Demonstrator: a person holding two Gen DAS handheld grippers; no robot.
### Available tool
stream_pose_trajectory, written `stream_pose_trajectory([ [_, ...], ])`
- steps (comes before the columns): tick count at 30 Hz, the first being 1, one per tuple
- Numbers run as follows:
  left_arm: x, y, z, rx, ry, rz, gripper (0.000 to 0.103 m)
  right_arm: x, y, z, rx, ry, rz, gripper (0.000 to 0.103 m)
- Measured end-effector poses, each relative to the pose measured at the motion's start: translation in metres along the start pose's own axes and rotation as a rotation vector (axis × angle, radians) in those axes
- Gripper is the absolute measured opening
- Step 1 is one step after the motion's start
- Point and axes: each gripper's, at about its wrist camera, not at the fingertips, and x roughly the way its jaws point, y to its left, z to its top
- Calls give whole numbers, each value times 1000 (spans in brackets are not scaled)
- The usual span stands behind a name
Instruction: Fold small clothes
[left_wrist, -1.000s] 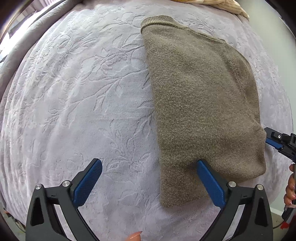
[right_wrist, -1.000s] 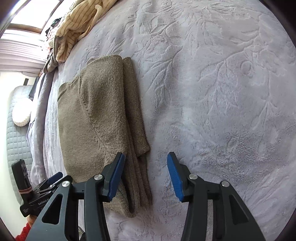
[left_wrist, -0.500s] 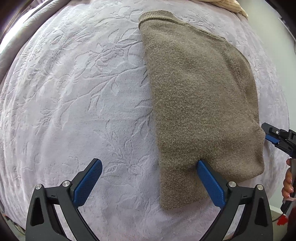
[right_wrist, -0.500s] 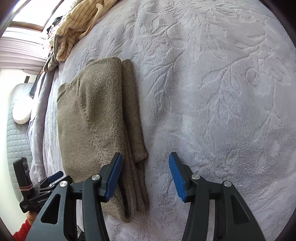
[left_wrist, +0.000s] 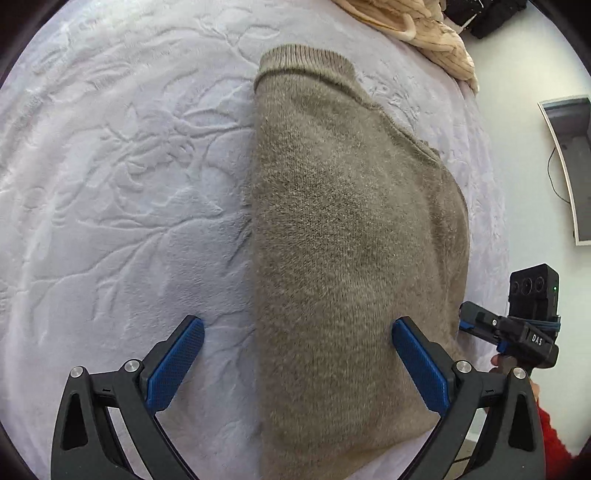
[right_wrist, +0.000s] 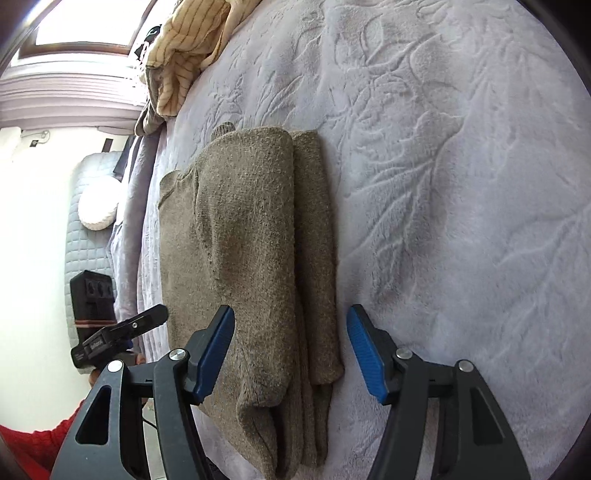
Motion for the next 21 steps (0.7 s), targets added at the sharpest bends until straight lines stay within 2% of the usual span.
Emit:
stream_pose_trajectory([
  [6, 14, -21, -8, 33, -7, 0, 101, 28, 7, 10, 6, 45, 63, 67],
  [7, 13, -23, -9, 44, -7, -1, 87, 33, 8, 10, 17, 51, 67, 65],
  [8, 13, -30, -9, 51, -4, -13, 78, 36, 10, 10, 25, 55, 56, 53],
  [9, 12, -37, -9, 55, -8, -9, 73, 38, 11, 9, 31, 51, 56, 44],
  [11, 6, -41, -10, 73, -19, -14, 57, 35, 13, 5, 50, 32, 92, 35],
  [13, -4, -41, -13, 83, -26, -38, 48, 28, 17, 0, 62, 16, 156, 29],
  [14, -9, -42, -15, 86, -27, -59, 46, 25, 21, -3, 69, 13, 194, 29],
  [17, -23, -46, -19, 104, -32, -104, 46, 18, 39, -11, 58, 2, 238, 29],
  [21, -46, -54, -31, 151, -46, -113, 46, 11, 64, -24, 44, -8, 270, 29],
])
